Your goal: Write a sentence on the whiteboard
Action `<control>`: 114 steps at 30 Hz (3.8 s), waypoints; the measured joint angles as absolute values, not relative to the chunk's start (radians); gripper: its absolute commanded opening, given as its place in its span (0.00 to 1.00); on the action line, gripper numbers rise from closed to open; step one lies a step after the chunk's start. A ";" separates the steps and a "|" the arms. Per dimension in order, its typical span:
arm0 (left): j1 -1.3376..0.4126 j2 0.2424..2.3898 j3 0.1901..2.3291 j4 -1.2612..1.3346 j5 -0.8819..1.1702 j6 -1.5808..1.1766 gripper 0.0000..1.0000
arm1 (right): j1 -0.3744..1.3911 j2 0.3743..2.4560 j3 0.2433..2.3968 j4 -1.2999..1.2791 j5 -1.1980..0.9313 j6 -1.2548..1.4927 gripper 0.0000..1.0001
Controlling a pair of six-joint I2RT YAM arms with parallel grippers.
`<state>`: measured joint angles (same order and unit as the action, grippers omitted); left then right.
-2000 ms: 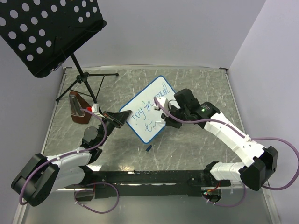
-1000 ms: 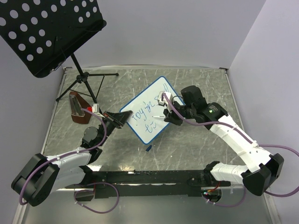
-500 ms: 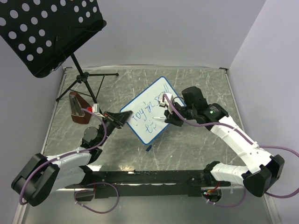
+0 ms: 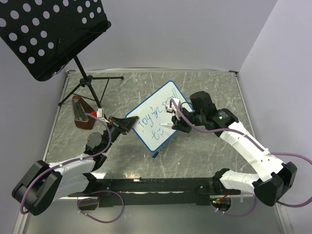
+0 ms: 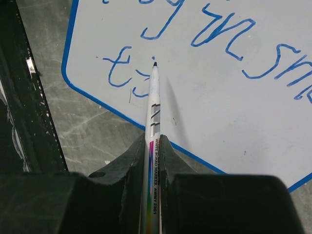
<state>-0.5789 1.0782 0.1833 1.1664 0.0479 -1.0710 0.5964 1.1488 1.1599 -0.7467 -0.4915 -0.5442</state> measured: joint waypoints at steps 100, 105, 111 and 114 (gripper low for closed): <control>-0.574 1.121 0.188 1.168 0.117 -1.085 0.01 | 0.803 1.230 1.164 -0.800 -0.278 -0.638 0.00; -0.574 1.121 0.187 1.169 0.117 -1.085 0.01 | 0.803 1.222 1.152 -0.818 -0.286 -0.645 0.00; -0.574 1.122 0.188 1.169 0.117 -1.085 0.01 | 0.803 1.212 1.135 -0.842 -0.301 -0.649 0.00; -0.574 1.122 0.188 1.169 0.117 -1.085 0.01 | 0.803 1.207 1.122 -0.853 -0.308 -0.653 0.00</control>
<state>-0.5743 1.1221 0.1879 1.1690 0.1165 -1.0847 0.8028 1.2072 1.1225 -0.8532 -0.3084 -0.6525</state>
